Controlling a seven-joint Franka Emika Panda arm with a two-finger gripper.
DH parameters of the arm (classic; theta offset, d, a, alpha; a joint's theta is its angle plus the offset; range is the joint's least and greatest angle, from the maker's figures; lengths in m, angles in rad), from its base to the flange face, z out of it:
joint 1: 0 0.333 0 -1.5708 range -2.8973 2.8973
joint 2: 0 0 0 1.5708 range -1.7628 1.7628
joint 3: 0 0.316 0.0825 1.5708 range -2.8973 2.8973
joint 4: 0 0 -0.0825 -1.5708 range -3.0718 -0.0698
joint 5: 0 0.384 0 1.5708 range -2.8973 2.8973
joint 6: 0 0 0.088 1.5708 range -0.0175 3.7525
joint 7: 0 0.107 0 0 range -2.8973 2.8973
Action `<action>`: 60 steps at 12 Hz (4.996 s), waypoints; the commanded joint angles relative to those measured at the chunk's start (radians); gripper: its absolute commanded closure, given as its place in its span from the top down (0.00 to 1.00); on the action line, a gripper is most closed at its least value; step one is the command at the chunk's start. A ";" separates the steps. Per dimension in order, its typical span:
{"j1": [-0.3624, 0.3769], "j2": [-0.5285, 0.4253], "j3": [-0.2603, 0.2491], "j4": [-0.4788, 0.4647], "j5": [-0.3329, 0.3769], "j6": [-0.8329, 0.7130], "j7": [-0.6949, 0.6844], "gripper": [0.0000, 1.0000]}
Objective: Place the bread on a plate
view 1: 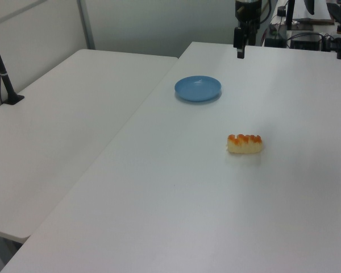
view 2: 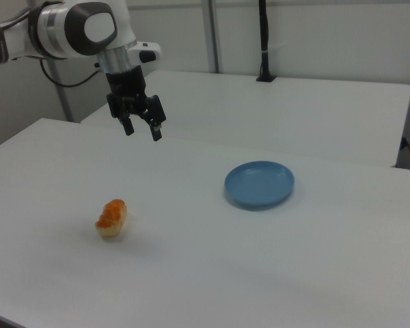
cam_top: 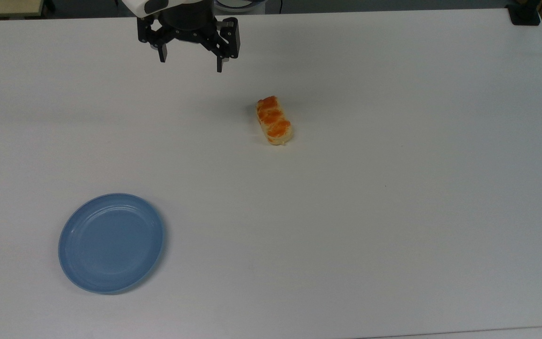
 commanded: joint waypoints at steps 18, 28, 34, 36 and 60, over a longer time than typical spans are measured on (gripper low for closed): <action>0.155 -0.085 -0.023 -0.244 0.053 0.049 -0.075 1.00; 0.237 0.074 -0.024 -0.409 -0.005 0.327 -0.184 0.98; 0.243 0.137 -0.023 -0.412 -0.005 0.396 -0.155 0.95; 0.266 0.168 -0.021 -0.410 -0.005 0.414 -0.123 0.86; -0.152 0.482 -0.032 0.381 -0.007 0.275 -0.071 0.13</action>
